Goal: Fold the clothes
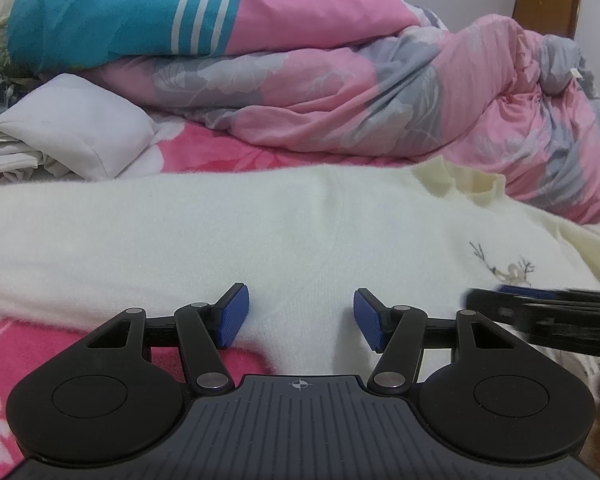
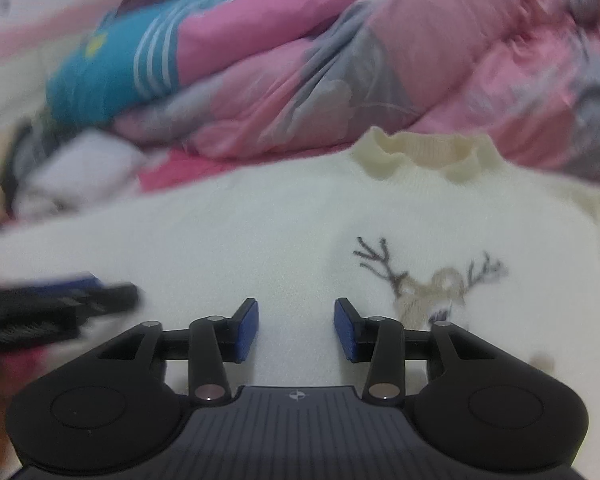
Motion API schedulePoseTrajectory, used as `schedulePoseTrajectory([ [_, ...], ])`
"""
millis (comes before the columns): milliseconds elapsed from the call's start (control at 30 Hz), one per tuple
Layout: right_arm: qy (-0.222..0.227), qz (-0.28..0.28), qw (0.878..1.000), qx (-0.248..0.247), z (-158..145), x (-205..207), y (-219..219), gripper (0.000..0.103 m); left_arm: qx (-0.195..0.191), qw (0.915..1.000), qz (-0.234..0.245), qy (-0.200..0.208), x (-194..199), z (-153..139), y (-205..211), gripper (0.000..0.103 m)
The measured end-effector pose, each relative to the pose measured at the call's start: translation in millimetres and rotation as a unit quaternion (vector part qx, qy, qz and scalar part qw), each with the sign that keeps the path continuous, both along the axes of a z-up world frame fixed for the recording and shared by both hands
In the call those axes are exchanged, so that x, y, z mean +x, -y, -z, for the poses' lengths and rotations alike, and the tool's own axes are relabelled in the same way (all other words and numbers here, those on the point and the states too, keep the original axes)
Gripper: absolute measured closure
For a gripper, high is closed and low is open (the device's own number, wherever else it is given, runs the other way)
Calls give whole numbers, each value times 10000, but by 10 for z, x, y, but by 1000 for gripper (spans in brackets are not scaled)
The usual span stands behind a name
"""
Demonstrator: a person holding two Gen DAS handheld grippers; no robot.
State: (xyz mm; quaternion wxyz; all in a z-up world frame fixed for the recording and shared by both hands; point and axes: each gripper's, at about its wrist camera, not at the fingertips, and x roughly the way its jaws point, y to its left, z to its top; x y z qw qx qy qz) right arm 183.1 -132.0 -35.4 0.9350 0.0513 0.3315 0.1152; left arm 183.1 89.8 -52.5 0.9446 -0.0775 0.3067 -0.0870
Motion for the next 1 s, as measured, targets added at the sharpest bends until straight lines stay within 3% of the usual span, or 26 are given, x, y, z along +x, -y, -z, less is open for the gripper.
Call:
schedulePoseTrajectory([
  [67, 99, 61, 9997, 216, -115, -236, 122, 51, 32, 9999, -100, 92, -36, -53, -7, 45],
  [200, 283, 211, 9994, 23, -354, -772, 547, 51, 112, 9993, -233, 263, -105, -223, 32, 44],
  [367, 725, 963, 9918, -433, -617, -1241, 1419, 51, 191, 9989, 412, 128, -50, -502, 496, 42],
  [467, 650, 1656, 9840, 103, -617, -1297, 2080, 44, 257, 9954, 921, -53, 92, -500, 957, 41],
  [567, 482, 2234, 9693, 901, -512, -1235, 2642, 44, 377, 9933, 1093, -69, 253, -349, 1382, 42],
  [600, 521, 2345, 9660, 958, -494, -1197, 2751, 44, 453, 9928, 1111, -27, 300, -282, 1503, 42],
  [667, 679, 2349, 9666, 763, -493, -1120, 2813, 44, 539, 9924, 1103, -7, 375, -139, 1637, 42],
  [733, 836, 2171, 9723, 232, -484, -1022, 2721, 44, 579, 9927, 1056, -36, 440, 3, 1721, 42],
  [833, 832, 1968, 9757, -476, -373, -824, 2583, 44, 271, 9945, 1011, -72, 490, 142, 1657, 40],
  [933, 732, 2081, 9726, -740, -246, -611, 2664, 54, 100, 9948, 1008, -57, 481, 150, 1614, 40],
  [1000, 654, 2226, 9713, -519, -237, -567, 2794, 87, 44, 9949, 1007, -40, 473, 158, 1603, 40],
])
